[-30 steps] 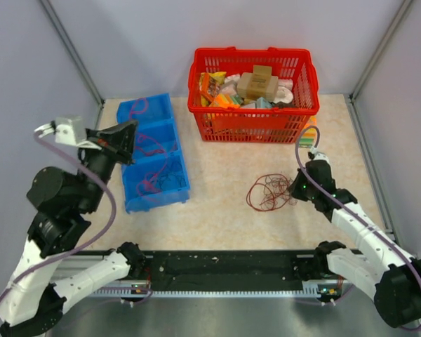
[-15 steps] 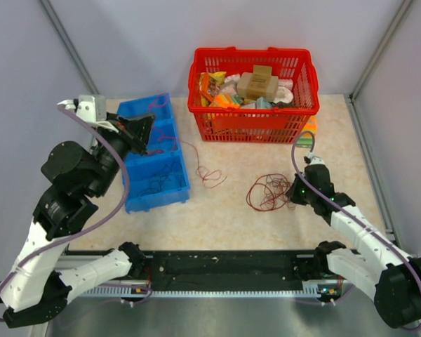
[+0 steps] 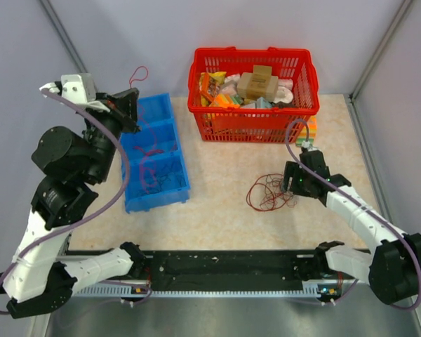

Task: Untangle the cables

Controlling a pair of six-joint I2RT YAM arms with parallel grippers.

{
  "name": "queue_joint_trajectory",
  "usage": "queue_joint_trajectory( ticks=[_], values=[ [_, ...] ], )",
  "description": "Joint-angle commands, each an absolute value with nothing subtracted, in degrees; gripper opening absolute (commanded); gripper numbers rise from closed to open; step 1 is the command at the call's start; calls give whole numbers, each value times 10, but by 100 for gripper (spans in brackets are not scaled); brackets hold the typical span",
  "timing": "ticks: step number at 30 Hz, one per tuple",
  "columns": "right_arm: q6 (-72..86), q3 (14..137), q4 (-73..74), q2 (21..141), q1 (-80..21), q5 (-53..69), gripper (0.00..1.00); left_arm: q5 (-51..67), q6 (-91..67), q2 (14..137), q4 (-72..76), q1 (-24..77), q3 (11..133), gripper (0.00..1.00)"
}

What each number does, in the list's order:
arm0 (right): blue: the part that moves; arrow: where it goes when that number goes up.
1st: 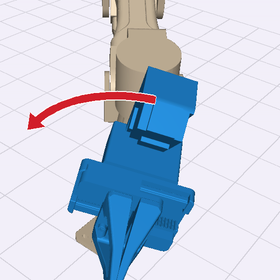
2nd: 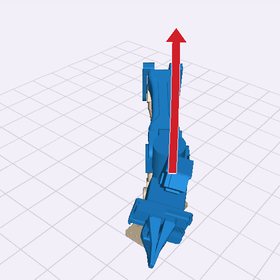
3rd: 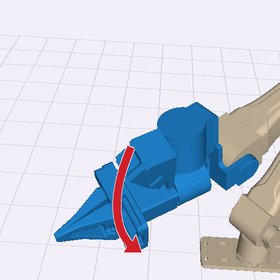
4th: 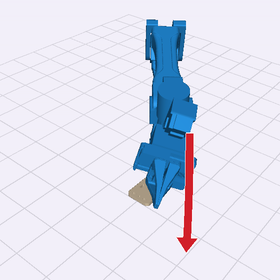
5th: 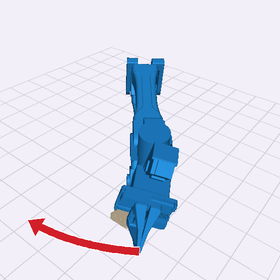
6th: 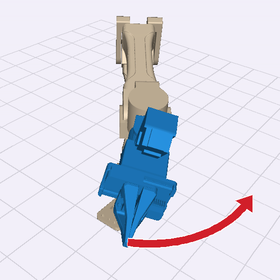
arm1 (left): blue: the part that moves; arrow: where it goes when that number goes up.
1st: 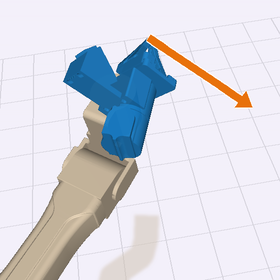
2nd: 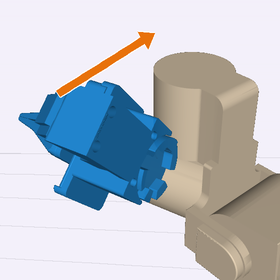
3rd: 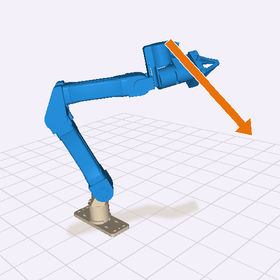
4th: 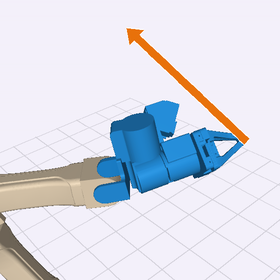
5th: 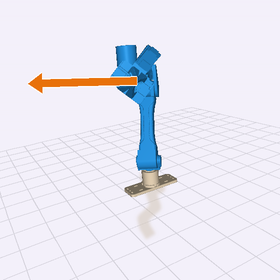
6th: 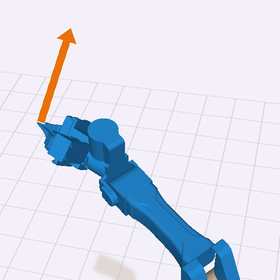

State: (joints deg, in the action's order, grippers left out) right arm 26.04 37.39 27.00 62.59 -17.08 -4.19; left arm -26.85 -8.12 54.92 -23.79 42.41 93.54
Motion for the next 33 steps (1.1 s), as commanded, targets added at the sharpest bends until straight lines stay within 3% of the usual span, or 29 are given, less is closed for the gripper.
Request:
queue_joint_trajectory(
  ticks=[1,5,14,26,31,33],
  values=[
    [268,447,328,629,-170,-58,75,-414,-5,594,-136,424,934,0],
    [277,489,336,628,-170,-30,81,-577,68,629,-52,418,910,0],
    [292,604,508,648,-154,-20,82,-658,175,719,-39,392,1013,0],
    [260,744,565,733,-124,-8,81,-632,179,802,-58,335,1083,0],
    [254,766,569,756,-121,-4,81,-526,15,799,-138,257,1012,0],
    [253,769,570,761,-122,18,81,-477,-90,825,-235,199,1054,0]
  ],
)
